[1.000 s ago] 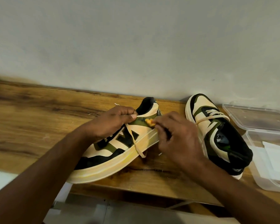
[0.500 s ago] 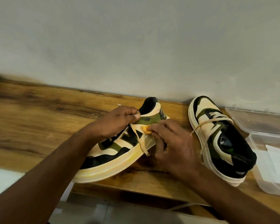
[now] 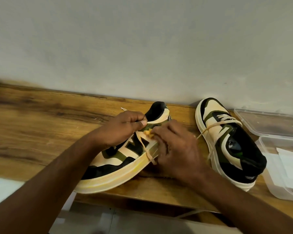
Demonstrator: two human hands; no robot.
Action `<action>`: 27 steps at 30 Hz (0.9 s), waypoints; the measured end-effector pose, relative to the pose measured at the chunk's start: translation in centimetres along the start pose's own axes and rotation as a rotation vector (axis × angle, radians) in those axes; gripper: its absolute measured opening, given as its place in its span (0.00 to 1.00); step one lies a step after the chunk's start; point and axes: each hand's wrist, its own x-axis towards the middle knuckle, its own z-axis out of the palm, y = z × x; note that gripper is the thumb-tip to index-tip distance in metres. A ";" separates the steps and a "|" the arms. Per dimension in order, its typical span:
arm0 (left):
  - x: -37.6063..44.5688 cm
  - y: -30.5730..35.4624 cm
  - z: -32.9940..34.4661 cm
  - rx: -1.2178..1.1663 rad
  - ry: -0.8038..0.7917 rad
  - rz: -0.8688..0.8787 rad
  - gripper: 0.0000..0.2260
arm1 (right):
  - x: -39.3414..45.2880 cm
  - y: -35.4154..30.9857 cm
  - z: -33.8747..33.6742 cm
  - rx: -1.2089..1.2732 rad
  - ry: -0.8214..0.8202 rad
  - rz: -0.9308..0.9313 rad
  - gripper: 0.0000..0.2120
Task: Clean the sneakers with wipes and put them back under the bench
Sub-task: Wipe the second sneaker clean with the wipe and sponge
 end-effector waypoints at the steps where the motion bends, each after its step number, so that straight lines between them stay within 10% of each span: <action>1: 0.0 0.0 0.0 0.009 0.000 -0.002 0.12 | 0.4 1.0 -0.5 -0.001 0.058 0.043 0.14; 27: -1.2 2.2 -1.1 1.064 -0.065 0.322 0.28 | 0.4 3.7 -2.6 0.216 0.191 0.358 0.04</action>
